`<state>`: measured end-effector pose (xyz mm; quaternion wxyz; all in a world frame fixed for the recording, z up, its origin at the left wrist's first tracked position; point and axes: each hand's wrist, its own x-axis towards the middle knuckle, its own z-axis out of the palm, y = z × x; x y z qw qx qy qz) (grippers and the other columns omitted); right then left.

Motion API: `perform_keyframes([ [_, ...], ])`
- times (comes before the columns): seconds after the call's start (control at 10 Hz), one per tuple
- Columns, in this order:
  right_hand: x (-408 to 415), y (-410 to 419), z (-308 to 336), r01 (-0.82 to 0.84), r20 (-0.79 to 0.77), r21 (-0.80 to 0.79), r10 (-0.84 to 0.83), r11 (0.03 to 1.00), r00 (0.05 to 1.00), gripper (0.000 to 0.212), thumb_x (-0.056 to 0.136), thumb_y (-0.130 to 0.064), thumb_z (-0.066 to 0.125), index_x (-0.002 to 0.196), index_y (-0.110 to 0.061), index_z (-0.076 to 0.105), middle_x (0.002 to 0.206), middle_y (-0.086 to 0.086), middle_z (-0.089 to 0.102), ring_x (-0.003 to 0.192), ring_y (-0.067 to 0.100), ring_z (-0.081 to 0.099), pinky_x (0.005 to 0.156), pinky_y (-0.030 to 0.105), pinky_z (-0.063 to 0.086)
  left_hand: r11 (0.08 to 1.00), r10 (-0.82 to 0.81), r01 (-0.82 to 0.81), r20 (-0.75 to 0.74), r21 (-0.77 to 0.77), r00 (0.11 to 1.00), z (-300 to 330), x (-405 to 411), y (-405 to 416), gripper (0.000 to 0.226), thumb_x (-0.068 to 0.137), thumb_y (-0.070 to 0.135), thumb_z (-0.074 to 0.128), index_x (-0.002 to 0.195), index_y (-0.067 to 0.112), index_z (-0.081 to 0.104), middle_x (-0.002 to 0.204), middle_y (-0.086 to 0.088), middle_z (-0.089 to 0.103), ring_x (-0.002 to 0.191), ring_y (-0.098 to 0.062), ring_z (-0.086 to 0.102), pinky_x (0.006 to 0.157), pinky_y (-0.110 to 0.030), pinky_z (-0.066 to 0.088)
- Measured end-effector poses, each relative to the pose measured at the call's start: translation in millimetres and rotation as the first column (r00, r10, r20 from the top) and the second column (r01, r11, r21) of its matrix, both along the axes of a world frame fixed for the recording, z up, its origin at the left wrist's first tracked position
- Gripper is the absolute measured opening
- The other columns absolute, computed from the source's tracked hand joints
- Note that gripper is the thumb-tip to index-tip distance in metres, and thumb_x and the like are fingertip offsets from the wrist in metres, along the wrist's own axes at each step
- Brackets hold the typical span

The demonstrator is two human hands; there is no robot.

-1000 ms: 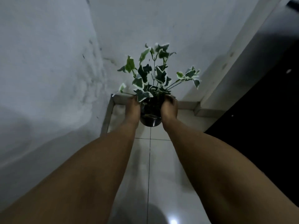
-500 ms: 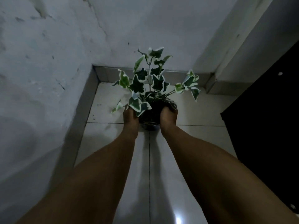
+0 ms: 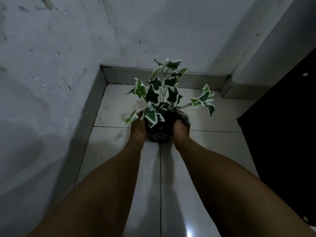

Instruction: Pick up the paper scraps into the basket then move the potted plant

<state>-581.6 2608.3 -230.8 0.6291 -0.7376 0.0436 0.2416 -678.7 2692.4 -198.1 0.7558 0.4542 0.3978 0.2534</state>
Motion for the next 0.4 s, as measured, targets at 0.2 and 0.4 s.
perform_keyframes([
  [0.2,6.8,-22.1,10.4,-0.108,0.062,-0.106,0.115,0.989,0.991,0.036,0.087,-0.032,0.056,0.119,-0.023,0.068,0.118,0.002,0.069,0.109,0.024,0.064,0.101,0.042,0.05,0.985,-0.128,0.151,-0.228,0.084,0.965,5.2,-11.7,11.8,0.026,0.105,0.025,0.042,0.087,0.026,0.061,0.097,-0.008,0.068,0.093,-0.022,0.06,0.078,-0.022,0.051],
  [0.4,1.6,-48.4,45.1,-0.222,-0.054,-0.378,0.218,0.899,0.974,0.037,0.097,-0.013,0.045,0.128,0.003,0.058,0.124,0.024,0.061,0.103,0.036,0.059,0.086,0.038,0.047,0.898,-0.201,0.421,-0.733,0.128,0.65,23.1,-33.7,15.1,0.044,0.103,0.017,0.043,0.141,-0.004,0.047,0.145,-0.022,0.049,0.133,-0.037,0.048,0.11,-0.038,0.041],
])
